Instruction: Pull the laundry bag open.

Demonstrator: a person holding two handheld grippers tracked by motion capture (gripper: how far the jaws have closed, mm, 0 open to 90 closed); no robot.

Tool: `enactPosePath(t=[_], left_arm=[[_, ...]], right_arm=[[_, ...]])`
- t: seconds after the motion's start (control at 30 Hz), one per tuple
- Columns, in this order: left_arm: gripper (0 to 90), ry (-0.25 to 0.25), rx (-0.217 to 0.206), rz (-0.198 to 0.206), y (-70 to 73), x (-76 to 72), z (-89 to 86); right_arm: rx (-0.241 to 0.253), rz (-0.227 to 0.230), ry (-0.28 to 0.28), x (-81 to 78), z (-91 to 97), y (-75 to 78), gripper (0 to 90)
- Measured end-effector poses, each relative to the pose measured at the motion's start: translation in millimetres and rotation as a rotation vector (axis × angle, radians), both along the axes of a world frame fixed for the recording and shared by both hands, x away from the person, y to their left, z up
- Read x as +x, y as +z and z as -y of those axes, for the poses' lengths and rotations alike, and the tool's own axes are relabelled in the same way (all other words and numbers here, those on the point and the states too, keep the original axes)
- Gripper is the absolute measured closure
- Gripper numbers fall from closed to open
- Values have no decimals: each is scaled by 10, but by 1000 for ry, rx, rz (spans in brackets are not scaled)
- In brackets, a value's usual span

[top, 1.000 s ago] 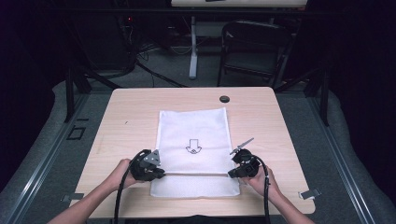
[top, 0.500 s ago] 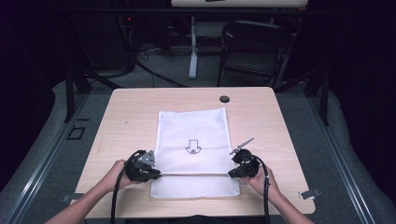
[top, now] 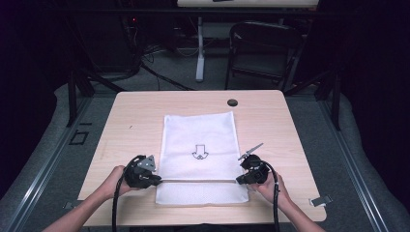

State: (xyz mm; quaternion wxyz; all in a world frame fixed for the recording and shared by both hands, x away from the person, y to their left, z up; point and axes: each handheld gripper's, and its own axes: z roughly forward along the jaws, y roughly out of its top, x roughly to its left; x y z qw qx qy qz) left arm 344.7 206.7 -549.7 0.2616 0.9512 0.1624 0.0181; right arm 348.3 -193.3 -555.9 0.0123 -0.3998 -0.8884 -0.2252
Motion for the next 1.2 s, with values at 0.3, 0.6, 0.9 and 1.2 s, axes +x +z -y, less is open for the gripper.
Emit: enactPosePath(t=[0.3, 0.6, 0.9, 1.2], left_arm=[[831, -9, 20, 21, 20, -32, -36], [830, -6, 7, 6, -7, -43, -78], [826, 43, -21, 9, -32, -55, -87], [565, 150, -126, -21, -6, -30, -195]], right_arm=[[9, 4, -18, -17, -15, -4, 900], [-15, -2, 8, 5, -1, 10, 900], [-30, 15, 14, -12, -31, 16, 900], [-30, 16, 30, -10, -23, 20, 900]])
